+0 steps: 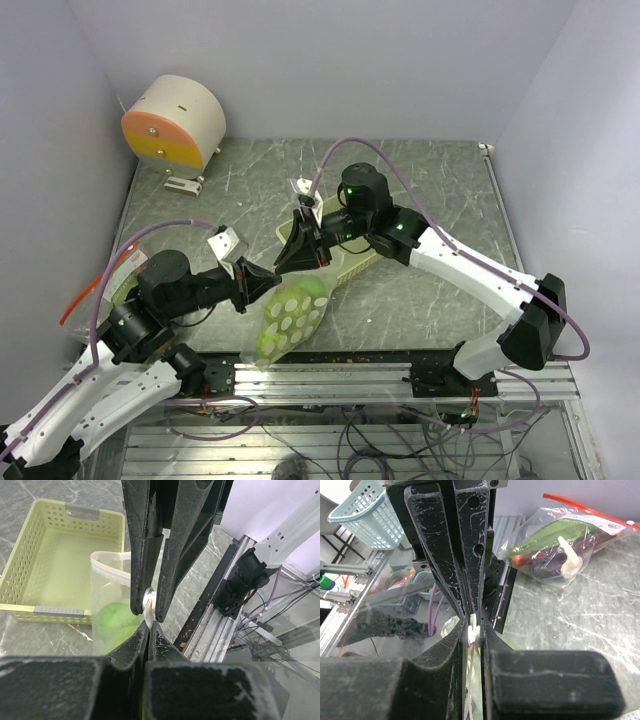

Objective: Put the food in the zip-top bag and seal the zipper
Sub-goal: Zip the zipper food storage bag at the center of the board, then place the zipper food storage bag at the center of the board.

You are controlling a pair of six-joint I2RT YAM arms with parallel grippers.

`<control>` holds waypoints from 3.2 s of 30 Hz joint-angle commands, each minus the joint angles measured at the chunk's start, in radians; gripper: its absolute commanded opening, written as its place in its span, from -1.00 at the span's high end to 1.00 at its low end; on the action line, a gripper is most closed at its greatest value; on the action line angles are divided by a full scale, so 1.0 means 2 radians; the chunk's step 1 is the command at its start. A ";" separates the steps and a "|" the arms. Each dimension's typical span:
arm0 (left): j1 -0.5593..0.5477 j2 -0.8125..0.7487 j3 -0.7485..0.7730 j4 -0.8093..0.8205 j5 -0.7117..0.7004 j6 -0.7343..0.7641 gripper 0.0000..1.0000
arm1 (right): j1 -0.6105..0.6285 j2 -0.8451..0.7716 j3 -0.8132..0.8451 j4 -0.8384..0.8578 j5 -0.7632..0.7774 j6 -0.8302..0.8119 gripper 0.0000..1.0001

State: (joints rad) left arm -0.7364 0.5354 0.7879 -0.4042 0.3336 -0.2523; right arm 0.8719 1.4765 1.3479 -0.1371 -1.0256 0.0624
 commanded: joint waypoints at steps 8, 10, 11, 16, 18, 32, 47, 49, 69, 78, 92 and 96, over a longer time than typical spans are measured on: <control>0.001 -0.039 0.031 -0.038 -0.048 0.011 0.86 | -0.004 -0.013 -0.006 -0.090 0.074 -0.076 0.85; 0.001 -0.046 0.034 -0.049 -0.057 0.012 0.86 | -0.009 -0.016 -0.011 -0.085 0.072 -0.077 0.85; 0.001 -0.049 0.035 -0.054 -0.060 0.012 0.86 | -0.009 -0.018 -0.013 -0.085 0.072 -0.080 0.84; 0.001 -0.068 0.035 -0.060 -0.071 0.007 0.86 | -0.021 -0.018 -0.011 -0.096 0.077 -0.093 0.84; 0.001 -0.072 0.036 -0.063 -0.078 0.006 0.86 | -0.029 -0.018 -0.012 -0.100 0.077 -0.098 0.84; 0.001 -0.079 0.061 -0.112 -0.362 -0.066 0.86 | -0.059 -0.062 -0.074 -0.080 0.110 -0.082 0.87; 0.001 -0.070 0.050 -0.115 -0.512 -0.095 0.87 | -0.061 -0.067 -0.101 -0.087 0.296 -0.051 0.92; 0.001 -0.067 0.047 -0.113 -0.512 -0.095 0.86 | -0.062 -0.064 -0.099 -0.087 0.308 -0.049 0.91; 0.001 -0.063 0.028 -0.101 -0.519 -0.103 0.86 | -0.062 -0.058 -0.080 -0.080 0.362 -0.027 -0.29; 0.001 -0.010 0.033 -0.084 -0.533 -0.109 0.24 | -0.063 -0.093 -0.101 -0.042 0.488 0.045 -1.00; 0.001 0.049 0.077 -0.073 -0.476 -0.068 -0.99 | -0.063 -0.061 -0.091 -0.086 0.601 0.098 -1.00; 0.001 0.041 0.087 -0.086 -0.497 -0.062 -0.99 | -0.063 -0.073 -0.101 -0.081 0.612 0.096 -1.00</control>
State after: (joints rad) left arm -0.7403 0.6353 0.9176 -0.5907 -0.6456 -0.4080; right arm 0.7498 1.3663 1.1645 -0.3126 0.1448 0.2405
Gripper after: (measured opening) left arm 0.994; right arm 0.999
